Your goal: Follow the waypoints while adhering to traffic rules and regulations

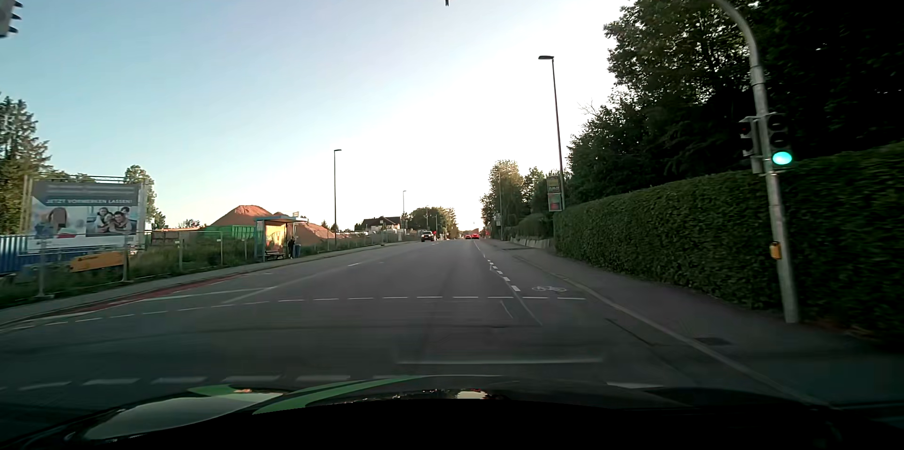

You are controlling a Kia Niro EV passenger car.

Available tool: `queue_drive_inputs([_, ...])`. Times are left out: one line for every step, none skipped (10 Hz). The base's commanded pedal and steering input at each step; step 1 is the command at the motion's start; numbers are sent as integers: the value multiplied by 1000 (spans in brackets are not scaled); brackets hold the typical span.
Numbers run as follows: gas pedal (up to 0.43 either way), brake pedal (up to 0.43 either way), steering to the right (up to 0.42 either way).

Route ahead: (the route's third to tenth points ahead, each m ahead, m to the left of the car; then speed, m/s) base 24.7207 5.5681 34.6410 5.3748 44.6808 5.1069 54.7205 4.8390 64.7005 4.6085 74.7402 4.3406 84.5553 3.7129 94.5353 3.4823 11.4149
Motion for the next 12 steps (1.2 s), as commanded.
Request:
queue_drive_inputs([157,0,6])
queue_drive_inputs([157,0,6])
queue_drive_inputs([169,0,6])
queue_drive_inputs([169,0,6])
queue_drive_inputs([177,0,8])
queue_drive_inputs([189,0,15])
queue_drive_inputs([189,0,18])
queue_drive_inputs([189,0,18])
queue_drive_inputs([189,0,19])
queue_drive_inputs([189,0,19])
queue_drive_inputs([189,0,21])
queue_drive_inputs([189,0,21])
